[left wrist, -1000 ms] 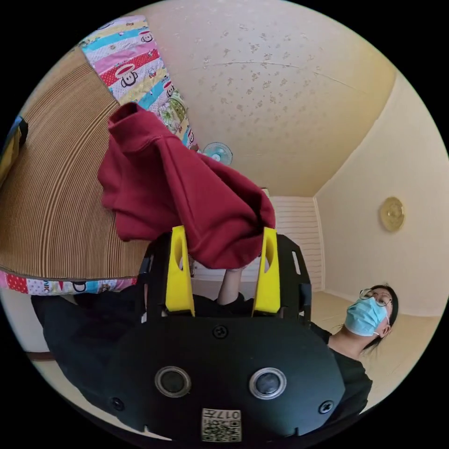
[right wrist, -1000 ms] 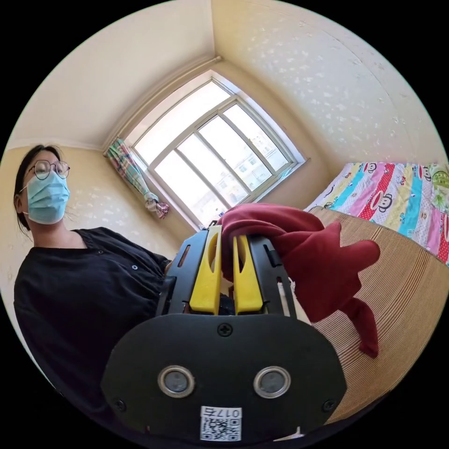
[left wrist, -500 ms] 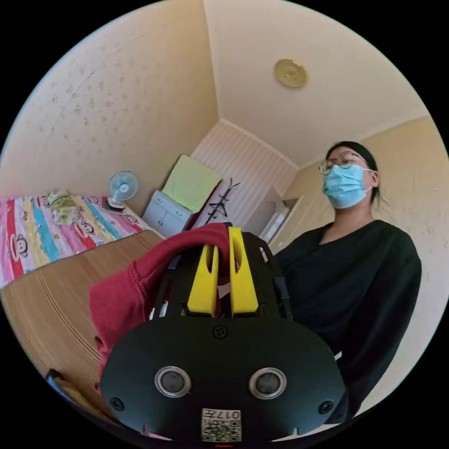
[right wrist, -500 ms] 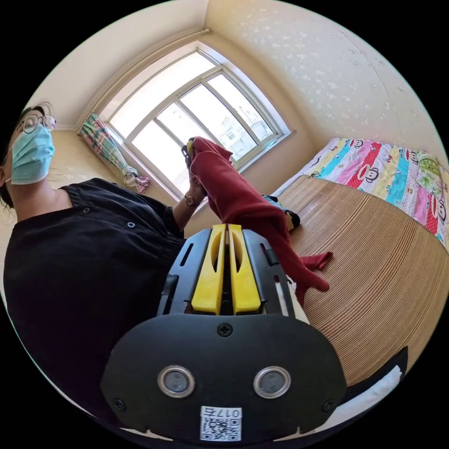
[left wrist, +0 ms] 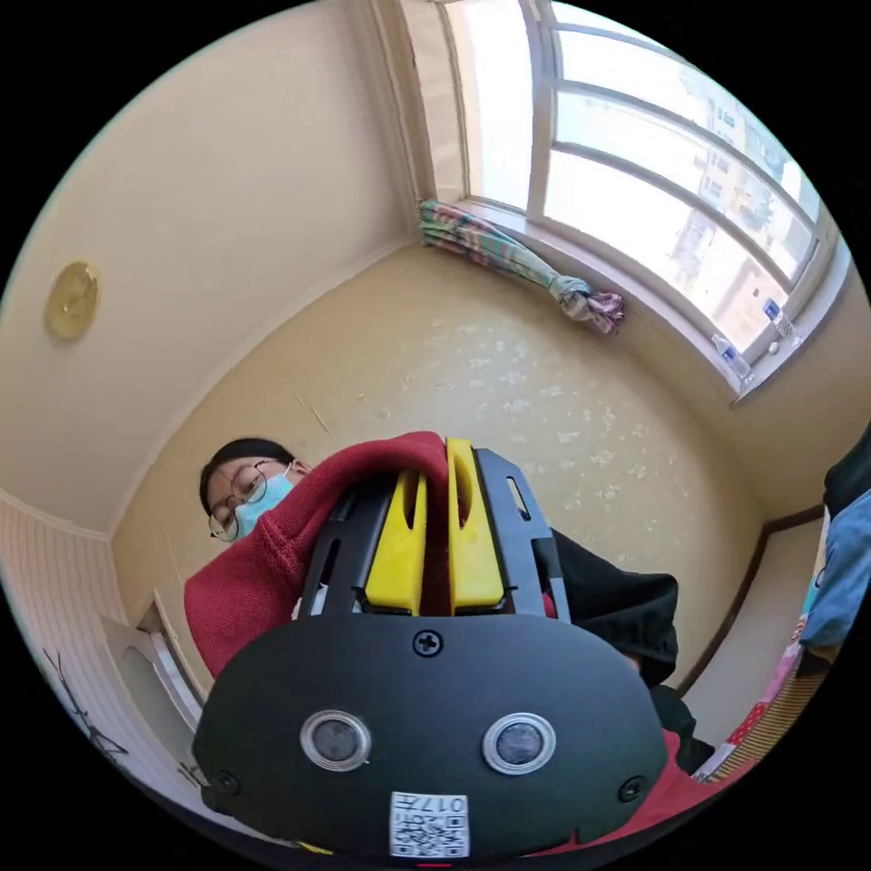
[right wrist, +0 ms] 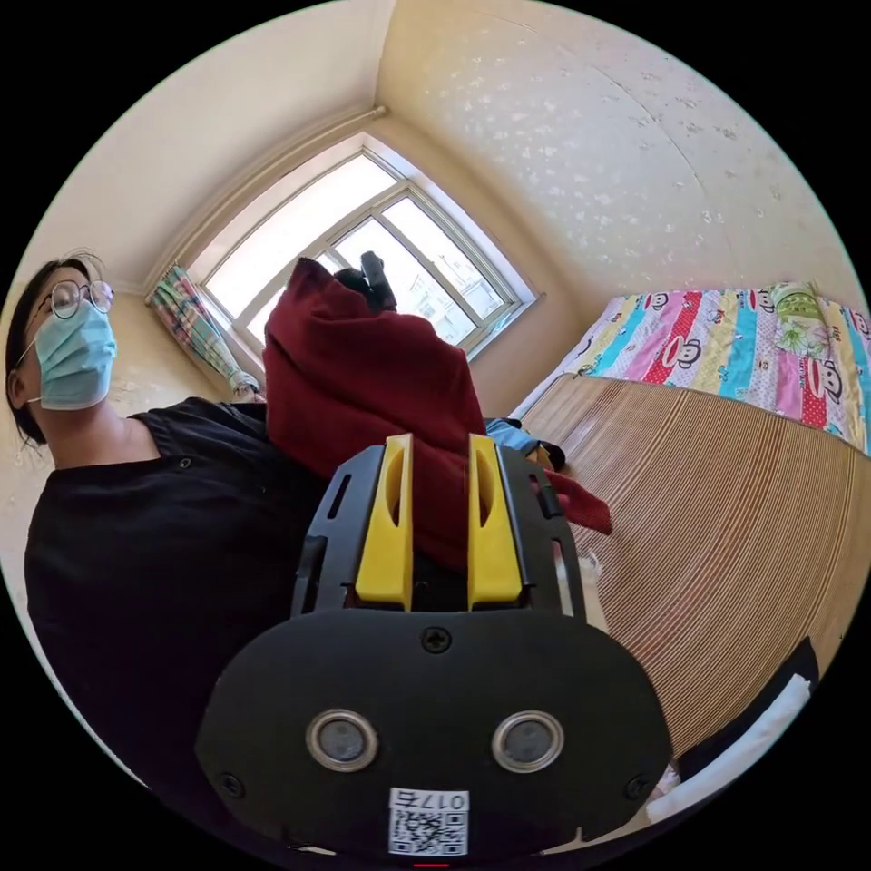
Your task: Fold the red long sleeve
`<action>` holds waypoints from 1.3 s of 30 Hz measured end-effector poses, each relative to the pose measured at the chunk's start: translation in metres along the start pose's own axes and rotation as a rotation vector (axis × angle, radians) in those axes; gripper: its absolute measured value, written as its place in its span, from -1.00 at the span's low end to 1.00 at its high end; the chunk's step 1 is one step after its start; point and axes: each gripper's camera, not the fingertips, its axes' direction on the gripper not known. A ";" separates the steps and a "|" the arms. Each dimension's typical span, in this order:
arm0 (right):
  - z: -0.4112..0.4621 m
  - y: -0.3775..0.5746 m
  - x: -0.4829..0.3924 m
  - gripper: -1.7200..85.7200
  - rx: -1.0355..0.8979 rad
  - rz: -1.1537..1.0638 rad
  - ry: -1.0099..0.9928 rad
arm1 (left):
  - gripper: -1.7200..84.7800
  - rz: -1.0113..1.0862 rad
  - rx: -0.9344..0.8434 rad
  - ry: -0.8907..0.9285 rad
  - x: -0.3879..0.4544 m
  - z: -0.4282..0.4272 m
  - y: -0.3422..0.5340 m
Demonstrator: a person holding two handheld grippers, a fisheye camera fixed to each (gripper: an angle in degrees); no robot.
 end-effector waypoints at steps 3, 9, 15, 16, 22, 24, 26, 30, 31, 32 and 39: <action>0.000 0.000 -0.005 -0.67 0.024 -0.019 0.035 | -0.88 -0.132 0.050 0.121 -0.052 0.026 0.028; 0.016 0.006 -0.031 -0.57 -0.026 -0.169 -0.088 | -0.88 -0.345 -0.097 0.142 -0.109 0.082 0.042; 0.005 0.014 -0.073 -0.82 0.000 -0.175 0.014 | -0.88 -0.448 -0.297 -0.026 -0.116 0.106 0.028; -0.012 0.014 -0.082 -0.83 0.048 -0.153 0.077 | -0.88 -0.452 -0.364 -0.130 -0.107 0.106 0.018; -0.127 0.008 -0.167 -0.85 0.471 -0.112 0.412 | -0.88 -0.540 -0.580 -0.886 -0.035 0.073 -0.043; -0.155 0.004 -0.212 -0.85 0.573 -0.170 0.473 | -0.88 -0.630 -0.594 -1.188 -0.016 0.059 -0.051; -0.157 0.000 -0.249 -0.86 0.597 -0.247 0.533 | -0.88 -0.702 -0.601 -1.471 0.000 0.053 -0.051; -0.133 -0.006 -0.318 -0.86 0.622 -0.273 0.784 | -0.88 -0.795 -0.799 -1.833 0.008 0.061 -0.018; -0.130 -0.006 -0.325 -0.86 0.630 -0.267 0.812 | -0.89 -0.834 -0.854 -1.916 0.007 0.063 -0.005; -0.126 -0.004 -0.336 -0.86 0.651 -0.264 0.839 | -0.89 -0.856 -0.882 -1.960 0.006 0.064 0.002; -0.125 0.009 -0.410 -0.86 0.819 -0.363 0.906 | -0.94 -0.732 -1.150 -2.281 -0.033 0.117 0.039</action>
